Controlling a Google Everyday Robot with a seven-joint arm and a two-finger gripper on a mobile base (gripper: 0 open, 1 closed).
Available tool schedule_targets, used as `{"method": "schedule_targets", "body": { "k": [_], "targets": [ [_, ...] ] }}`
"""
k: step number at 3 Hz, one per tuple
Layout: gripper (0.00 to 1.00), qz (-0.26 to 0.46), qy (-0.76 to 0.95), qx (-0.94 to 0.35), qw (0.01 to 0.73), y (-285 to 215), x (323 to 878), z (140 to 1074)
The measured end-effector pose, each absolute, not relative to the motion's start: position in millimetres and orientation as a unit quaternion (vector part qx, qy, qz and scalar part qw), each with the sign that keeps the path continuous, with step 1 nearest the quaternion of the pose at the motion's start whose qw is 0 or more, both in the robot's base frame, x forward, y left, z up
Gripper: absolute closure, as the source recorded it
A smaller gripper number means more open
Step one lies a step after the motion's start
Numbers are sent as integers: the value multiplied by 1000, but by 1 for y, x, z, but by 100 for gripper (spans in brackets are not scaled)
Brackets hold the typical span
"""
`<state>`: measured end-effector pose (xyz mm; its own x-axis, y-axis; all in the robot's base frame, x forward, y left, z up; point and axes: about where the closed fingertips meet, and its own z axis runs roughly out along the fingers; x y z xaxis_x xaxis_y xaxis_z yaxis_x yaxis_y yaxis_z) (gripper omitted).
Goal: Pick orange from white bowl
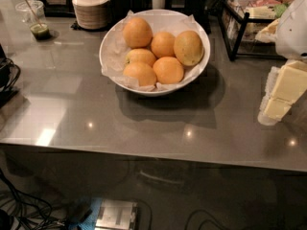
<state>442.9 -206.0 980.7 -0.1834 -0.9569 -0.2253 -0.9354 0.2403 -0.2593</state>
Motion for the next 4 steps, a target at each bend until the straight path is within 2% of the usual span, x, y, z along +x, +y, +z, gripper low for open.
{"method": "schedule_targets", "body": {
  "k": [2, 4],
  "targets": [
    [0, 28, 691, -682, 236, -134, 482, 1006],
    [0, 51, 646, -713, 270, -65, 539, 1020]
  ]
}}
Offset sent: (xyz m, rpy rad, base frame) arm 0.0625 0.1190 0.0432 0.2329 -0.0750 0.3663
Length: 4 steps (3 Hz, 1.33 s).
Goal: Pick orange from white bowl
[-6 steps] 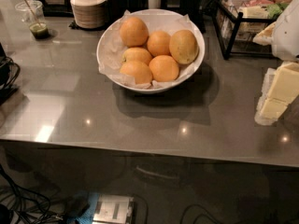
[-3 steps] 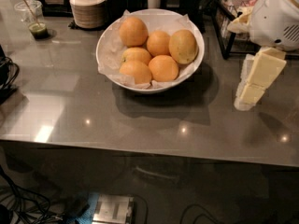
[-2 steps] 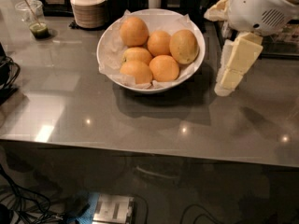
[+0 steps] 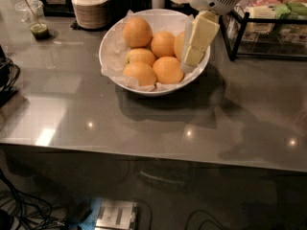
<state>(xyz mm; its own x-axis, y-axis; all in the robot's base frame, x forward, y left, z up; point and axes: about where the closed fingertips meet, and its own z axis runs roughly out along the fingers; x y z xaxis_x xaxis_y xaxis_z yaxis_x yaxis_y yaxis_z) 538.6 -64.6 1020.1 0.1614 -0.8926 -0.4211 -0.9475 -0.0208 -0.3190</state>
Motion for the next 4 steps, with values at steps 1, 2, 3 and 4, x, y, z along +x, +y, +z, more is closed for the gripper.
{"method": "schedule_targets", "body": {
  "k": [1, 2, 3, 4],
  "targets": [
    [0, 58, 631, -724, 273, -42, 567, 1017],
    [0, 71, 616, -737, 268, -26, 587, 1005],
    [0, 85, 611, -742, 262, -23, 603, 987],
    [0, 99, 617, -737, 257, -32, 615, 968]
  ]
}}
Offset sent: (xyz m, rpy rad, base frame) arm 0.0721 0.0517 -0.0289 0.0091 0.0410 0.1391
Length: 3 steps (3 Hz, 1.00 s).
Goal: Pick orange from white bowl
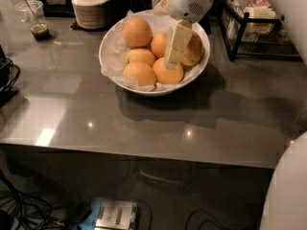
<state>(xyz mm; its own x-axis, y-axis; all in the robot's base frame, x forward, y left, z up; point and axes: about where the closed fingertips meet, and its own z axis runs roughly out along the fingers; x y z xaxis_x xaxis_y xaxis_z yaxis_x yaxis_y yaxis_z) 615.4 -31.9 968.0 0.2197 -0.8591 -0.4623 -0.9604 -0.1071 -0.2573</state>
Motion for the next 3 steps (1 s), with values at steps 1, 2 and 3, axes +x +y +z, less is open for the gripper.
{"method": "schedule_targets", "body": {
  "k": [1, 2, 3],
  "targets": [
    [0, 105, 630, -725, 258, -48, 627, 955],
    [0, 107, 641, -713, 262, -62, 634, 951],
    [0, 109, 656, -696, 270, -86, 636, 946]
  ]
}}
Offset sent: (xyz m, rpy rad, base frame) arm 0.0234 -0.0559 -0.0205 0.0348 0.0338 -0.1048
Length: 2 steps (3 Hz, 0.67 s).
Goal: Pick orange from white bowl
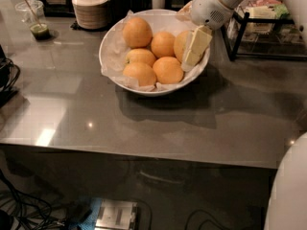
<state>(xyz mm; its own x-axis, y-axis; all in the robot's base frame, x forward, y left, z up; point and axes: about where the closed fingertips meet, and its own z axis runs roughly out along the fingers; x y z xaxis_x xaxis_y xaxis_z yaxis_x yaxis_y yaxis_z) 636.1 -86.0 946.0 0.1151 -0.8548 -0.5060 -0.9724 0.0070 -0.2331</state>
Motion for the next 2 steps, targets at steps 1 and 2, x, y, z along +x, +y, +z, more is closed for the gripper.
{"method": "schedule_targets", "body": {
  "k": [1, 2],
  "targets": [
    [0, 109, 656, -696, 270, -86, 636, 946],
    [16, 109, 656, -696, 270, -86, 636, 946]
  ]
}}
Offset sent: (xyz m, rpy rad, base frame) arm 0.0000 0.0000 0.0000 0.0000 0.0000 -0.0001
